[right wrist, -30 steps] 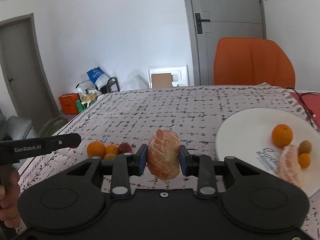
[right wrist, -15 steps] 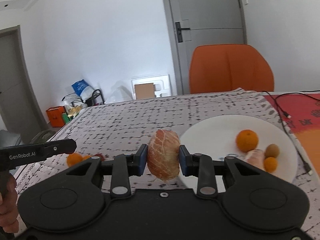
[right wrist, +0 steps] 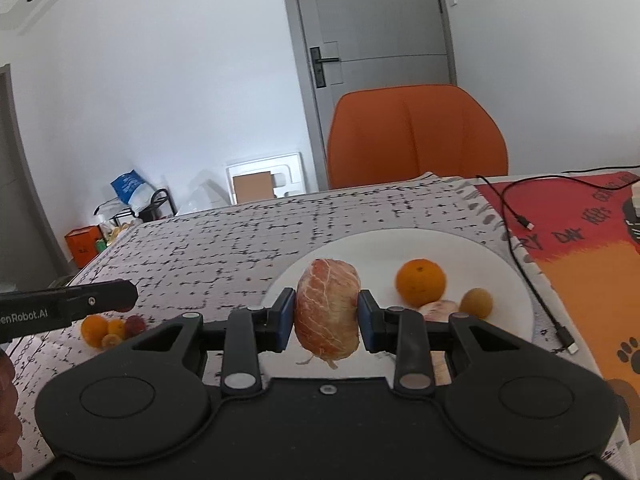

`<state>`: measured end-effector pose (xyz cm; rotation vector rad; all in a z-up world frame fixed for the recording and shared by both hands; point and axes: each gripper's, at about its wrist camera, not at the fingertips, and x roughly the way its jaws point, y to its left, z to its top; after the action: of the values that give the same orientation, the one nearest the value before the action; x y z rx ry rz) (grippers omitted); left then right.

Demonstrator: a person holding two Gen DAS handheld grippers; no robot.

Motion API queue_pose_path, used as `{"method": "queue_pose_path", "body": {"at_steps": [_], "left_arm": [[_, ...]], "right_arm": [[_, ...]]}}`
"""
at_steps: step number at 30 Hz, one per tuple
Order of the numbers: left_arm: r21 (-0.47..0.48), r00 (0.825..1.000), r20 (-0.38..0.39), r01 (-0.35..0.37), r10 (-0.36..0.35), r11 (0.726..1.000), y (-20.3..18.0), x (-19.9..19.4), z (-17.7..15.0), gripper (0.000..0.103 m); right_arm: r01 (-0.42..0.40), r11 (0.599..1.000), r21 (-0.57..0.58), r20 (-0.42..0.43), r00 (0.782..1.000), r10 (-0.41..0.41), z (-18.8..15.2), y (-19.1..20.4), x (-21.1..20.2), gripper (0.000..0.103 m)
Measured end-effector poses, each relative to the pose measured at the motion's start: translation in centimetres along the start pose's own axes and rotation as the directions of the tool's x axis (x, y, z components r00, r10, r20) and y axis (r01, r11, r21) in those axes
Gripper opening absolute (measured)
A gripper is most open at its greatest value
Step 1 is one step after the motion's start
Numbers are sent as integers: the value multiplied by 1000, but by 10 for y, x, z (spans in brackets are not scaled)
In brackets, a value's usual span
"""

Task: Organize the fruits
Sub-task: 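Carry both fruits to the white plate and open both tools to release them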

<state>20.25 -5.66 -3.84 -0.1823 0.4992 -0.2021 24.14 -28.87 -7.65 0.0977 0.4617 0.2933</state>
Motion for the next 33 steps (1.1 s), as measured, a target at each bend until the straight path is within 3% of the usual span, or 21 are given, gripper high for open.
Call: {"method": "queue_pose_path", "body": {"at_steps": [19, 24, 33], "left_arm": [[45, 999, -33, 38, -36, 998, -43, 45, 9, 21], [56, 998, -46, 47, -44, 997, -51, 54, 8, 21], [84, 995, -63, 77, -72, 993, -68, 69, 9, 21]], "right_arm": [[19, 1000, 25, 37, 999, -20, 9, -35, 23, 32], [43, 997, 59, 50, 998, -46, 8, -45, 23, 51], [-3, 992, 127, 59, 998, -5, -9, -53, -6, 56]]}}
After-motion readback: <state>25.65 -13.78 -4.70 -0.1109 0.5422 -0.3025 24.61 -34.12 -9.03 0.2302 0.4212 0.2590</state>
